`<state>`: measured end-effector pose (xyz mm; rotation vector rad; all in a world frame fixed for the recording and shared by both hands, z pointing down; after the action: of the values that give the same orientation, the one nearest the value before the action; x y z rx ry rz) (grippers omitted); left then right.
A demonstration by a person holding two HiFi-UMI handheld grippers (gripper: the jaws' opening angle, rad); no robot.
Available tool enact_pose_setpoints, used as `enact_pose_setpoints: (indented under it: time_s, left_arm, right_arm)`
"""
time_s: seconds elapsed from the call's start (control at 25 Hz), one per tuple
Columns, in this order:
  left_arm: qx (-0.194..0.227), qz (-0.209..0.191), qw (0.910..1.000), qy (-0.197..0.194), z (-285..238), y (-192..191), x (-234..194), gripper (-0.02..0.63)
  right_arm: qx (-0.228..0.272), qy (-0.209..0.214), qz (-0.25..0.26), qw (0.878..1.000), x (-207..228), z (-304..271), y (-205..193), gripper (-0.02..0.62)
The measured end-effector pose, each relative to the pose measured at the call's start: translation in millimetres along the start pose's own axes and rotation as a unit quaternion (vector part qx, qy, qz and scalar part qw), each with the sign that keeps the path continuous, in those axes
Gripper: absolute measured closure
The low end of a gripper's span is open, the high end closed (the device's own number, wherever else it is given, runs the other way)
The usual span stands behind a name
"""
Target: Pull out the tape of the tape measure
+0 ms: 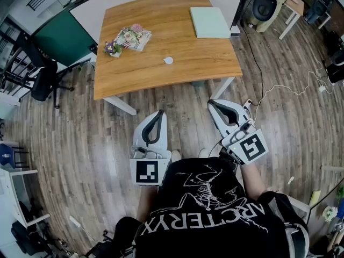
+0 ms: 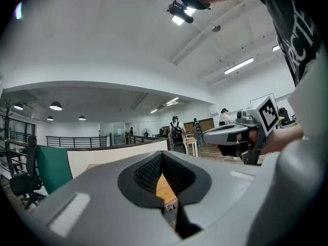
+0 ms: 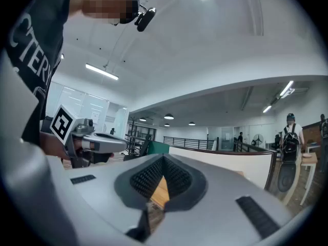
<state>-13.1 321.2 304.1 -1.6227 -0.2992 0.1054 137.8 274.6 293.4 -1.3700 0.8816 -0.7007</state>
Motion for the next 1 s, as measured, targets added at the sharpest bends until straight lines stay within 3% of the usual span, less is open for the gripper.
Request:
enact_pose_setpoints:
  time_s: [0.56,1.0]
  left_arm:
    - [-0.006,0.002,1.0,0.004,-13,0,3,0.595]
    - [-0.025,-0.004,0.9993,0.027,-30,-7,12,0.595]
  right_arm:
    - [0.013,-0.009,-0.003,1.0,11,0,-7,0.589]
    - [0.001,0.016,-0.015,1.0,31,7,-22,0.588]
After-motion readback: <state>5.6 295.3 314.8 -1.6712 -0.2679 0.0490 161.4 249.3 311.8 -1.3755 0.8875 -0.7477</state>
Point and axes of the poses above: the fingertips, and each gripper's own axes: z backward along the fingers, x to its right, y out of its top, the point moved 3 cm from there along z, backward along the fingers, and after that the axes turned 2 degrees about y, right-handed, at the moved point
